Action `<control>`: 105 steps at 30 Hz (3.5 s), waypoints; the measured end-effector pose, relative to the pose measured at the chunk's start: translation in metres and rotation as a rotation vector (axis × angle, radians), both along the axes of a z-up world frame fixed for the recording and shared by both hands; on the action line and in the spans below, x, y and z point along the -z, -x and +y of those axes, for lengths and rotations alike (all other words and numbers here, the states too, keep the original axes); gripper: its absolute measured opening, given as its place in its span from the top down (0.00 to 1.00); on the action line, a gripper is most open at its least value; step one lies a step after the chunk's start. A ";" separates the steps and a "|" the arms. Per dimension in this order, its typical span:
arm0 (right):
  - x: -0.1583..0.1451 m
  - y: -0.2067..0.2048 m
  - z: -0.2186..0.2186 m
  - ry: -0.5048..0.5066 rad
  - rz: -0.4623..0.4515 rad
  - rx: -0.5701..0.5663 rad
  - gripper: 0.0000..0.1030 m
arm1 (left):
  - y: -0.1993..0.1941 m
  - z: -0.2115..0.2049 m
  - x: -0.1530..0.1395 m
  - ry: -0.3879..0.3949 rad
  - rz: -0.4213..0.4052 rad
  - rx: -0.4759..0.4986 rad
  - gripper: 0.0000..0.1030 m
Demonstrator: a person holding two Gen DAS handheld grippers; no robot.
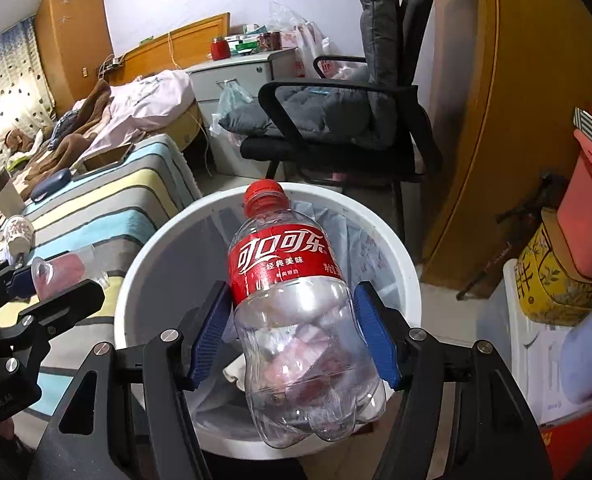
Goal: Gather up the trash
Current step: 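Carry the jelly cup and Coca-Cola bottle with both tools over the bin, then open both tools to drop the cup and bottle into the bin, then move both tools back over the table toward the remaining trash, then grasp the brown chocolate wrapper with the right tool while the left tool approaches the foam sleeve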
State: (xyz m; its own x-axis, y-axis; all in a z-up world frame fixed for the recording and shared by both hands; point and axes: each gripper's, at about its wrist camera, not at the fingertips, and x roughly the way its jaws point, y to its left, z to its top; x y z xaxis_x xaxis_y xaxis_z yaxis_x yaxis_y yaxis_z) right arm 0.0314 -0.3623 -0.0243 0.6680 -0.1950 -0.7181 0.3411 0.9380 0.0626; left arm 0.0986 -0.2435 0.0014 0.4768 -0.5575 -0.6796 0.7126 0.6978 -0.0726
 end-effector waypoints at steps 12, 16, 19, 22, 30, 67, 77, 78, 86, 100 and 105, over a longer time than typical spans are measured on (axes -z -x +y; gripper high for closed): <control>-0.001 -0.001 -0.001 0.011 -0.021 -0.007 0.36 | -0.007 -0.002 0.004 0.013 0.021 -0.022 0.37; -0.009 0.001 -0.002 0.014 -0.055 0.002 0.36 | -0.008 -0.001 0.003 0.015 0.022 -0.021 0.32; -0.009 0.001 -0.001 0.030 -0.048 0.004 0.36 | -0.007 0.000 0.002 0.020 0.024 -0.026 0.32; -0.009 0.001 0.000 0.025 -0.051 0.004 0.36 | -0.006 0.001 0.000 0.019 0.021 -0.029 0.32; -0.016 0.002 0.011 0.037 -0.077 -0.010 0.36 | 0.000 0.020 -0.009 0.032 -0.002 -0.061 0.32; -0.026 -0.035 0.121 0.047 -0.124 -0.276 0.36 | -0.006 0.211 -0.010 0.058 -0.040 -0.480 0.31; -0.023 -0.055 0.165 0.056 -0.111 -0.401 0.36 | -0.017 0.265 -0.006 0.044 -0.033 -0.603 0.31; -0.023 -0.058 0.170 0.058 -0.110 -0.416 0.36 | -0.018 0.270 -0.005 0.042 -0.034 -0.612 0.31; -0.021 -0.075 0.204 0.061 -0.089 -0.529 0.36 | -0.029 0.297 0.001 0.039 -0.019 -0.663 0.31; -0.001 -0.117 0.250 0.040 0.004 -0.719 0.36 | -0.063 0.321 0.012 0.030 0.019 -0.693 0.31; 0.003 -0.122 0.256 0.043 0.023 -0.751 0.36 | -0.073 0.320 0.014 0.030 0.028 -0.684 0.31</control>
